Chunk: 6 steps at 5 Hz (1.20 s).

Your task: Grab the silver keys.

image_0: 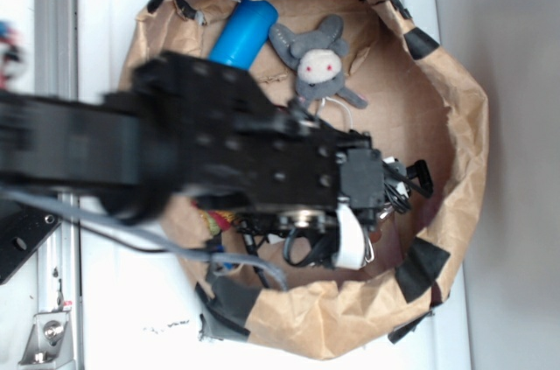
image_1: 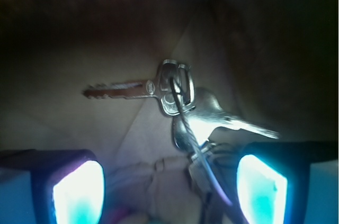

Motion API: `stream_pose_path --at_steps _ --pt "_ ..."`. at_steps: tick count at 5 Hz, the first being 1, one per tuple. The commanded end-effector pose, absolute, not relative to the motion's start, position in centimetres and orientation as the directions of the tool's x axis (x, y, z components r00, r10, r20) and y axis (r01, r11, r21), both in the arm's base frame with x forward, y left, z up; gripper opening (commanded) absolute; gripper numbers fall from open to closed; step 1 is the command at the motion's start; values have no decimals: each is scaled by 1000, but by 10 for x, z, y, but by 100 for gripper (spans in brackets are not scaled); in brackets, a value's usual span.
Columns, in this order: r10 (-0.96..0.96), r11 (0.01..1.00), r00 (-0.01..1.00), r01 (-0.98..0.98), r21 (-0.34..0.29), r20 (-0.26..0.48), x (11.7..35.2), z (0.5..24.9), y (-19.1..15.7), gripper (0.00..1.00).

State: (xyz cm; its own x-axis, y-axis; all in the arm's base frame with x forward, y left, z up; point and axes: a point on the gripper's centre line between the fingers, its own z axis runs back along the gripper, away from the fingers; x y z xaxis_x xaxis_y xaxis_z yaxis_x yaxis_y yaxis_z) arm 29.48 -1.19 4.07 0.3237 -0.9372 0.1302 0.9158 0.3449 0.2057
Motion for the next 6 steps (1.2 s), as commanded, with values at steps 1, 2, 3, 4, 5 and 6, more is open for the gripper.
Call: stream_pose_path --at_steps 1,2,3,4,5,6 --pt "-948 315 285 905 286 143 312 52 -27 100" --pt "-945 321 285 904 284 159 310 55 -26 0" --pt "-944 323 289 905 277 158 326 57 -32 0" --pt "-940 337 304 902 270 156 330 57 -33 0" --pt "-936 346 314 902 257 158 332 60 -31 0" --pt "-935 352 326 907 233 143 330 66 -26 0"
